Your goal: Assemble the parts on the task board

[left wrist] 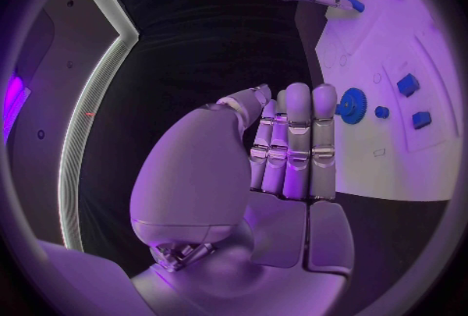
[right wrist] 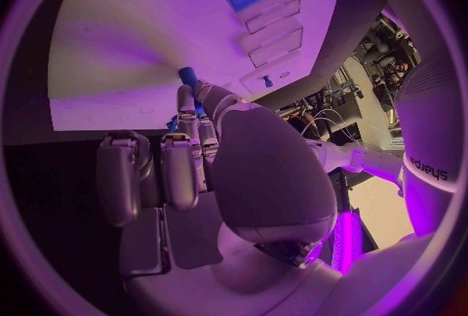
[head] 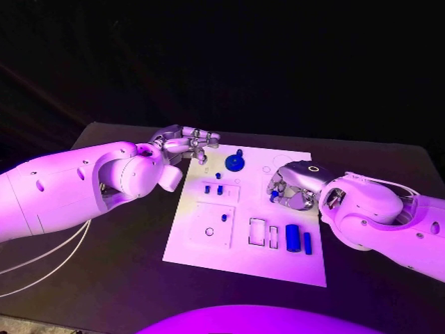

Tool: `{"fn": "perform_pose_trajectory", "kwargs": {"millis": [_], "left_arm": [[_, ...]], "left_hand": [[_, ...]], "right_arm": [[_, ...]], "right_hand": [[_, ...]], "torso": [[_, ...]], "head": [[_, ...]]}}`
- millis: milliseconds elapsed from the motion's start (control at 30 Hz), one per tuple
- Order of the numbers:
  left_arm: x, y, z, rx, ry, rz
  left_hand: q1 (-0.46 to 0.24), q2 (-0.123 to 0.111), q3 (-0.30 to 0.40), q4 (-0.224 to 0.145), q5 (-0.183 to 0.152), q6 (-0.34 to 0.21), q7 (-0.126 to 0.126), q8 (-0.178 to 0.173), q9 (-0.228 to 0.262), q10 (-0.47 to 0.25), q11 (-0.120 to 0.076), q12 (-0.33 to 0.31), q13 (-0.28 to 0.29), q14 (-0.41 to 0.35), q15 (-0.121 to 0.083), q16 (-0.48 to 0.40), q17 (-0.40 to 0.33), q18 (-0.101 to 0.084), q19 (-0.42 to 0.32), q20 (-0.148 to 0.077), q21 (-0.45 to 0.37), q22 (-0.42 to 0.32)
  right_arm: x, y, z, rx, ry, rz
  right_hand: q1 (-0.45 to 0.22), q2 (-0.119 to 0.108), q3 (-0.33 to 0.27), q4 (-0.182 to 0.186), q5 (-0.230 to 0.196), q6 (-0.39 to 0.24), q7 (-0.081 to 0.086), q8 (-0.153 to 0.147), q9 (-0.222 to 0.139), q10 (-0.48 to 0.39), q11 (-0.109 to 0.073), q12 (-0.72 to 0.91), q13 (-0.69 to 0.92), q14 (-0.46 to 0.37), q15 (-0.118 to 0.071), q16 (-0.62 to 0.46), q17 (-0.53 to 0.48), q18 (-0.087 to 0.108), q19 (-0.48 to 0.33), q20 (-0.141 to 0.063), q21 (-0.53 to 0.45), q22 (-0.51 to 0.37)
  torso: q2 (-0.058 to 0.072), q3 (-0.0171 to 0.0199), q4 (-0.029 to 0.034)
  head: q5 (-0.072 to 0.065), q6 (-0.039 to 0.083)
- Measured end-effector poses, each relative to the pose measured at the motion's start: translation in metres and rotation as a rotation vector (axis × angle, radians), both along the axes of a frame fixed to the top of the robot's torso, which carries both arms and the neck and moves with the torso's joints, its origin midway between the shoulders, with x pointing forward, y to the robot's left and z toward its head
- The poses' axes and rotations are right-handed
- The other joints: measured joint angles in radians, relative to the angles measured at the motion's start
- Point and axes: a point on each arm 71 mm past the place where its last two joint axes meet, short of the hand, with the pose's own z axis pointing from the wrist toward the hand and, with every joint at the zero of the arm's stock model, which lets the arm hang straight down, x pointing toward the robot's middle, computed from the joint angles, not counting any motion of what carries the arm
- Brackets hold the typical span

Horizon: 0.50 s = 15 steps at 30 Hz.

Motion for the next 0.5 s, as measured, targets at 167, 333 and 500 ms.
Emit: {"fn": "perform_pose_trajectory", "kwargs": {"millis": [167,333,500], "left_arm": [[0.000,0.000,0.000,0.000,0.001,0.000],[0.000,-0.001,0.000,-0.001,0.001,-0.002],[0.001,-0.002,0.000,-0.001,0.001,-0.004]], "left_hand": [[0.000,0.000,0.000,0.000,0.000,0.000,0.000,0.000,0.000,0.000,0.000,0.000,0.000,0.000,0.000,0.000,-0.001,0.000,0.000,0.000,0.000,0.000],[0.000,0.000,0.000,0.000,0.000,0.000,0.000,0.000,0.000,0.000,0.000,0.000,0.000,0.000,0.000,0.000,-0.001,0.000,0.000,0.000,0.000,0.000],[0.000,0.000,0.000,0.000,0.000,0.000,0.000,0.000,0.000,0.000,0.000,0.000,0.000,0.000,0.000,0.000,-0.001,0.000,0.000,0.000,0.000,-0.001]], "right_arm": [[-0.006,0.004,0.016,0.037,-0.032,0.023],[-0.016,0.009,0.031,0.074,-0.055,0.053],[-0.027,0.025,0.037,0.115,-0.053,0.099]], "right_hand": [[0.000,0.000,0.001,-0.001,-0.002,-0.004,0.004,0.000,0.000,0.000,0.000,0.000,0.002,0.000,0.000,0.000,0.000,0.000,0.000,0.000,0.000,0.000],[0.000,0.000,0.001,-0.001,-0.002,-0.004,0.004,0.000,0.000,-0.002,0.002,0.000,0.002,0.000,0.000,0.000,0.000,0.000,0.000,0.000,0.000,0.000],[0.000,-0.001,0.001,-0.001,-0.003,-0.004,0.004,0.000,0.000,-0.002,0.002,0.000,0.003,0.000,0.000,0.000,0.001,0.000,0.000,0.000,0.000,0.000]], "torso": [[-0.001,0.0000,-0.0005],[-0.001,-0.0003,-0.0011],[-0.001,-0.0007,-0.0010]], "head": [[0.001,0.001],[0.004,0.005],[0.009,0.008]]}}
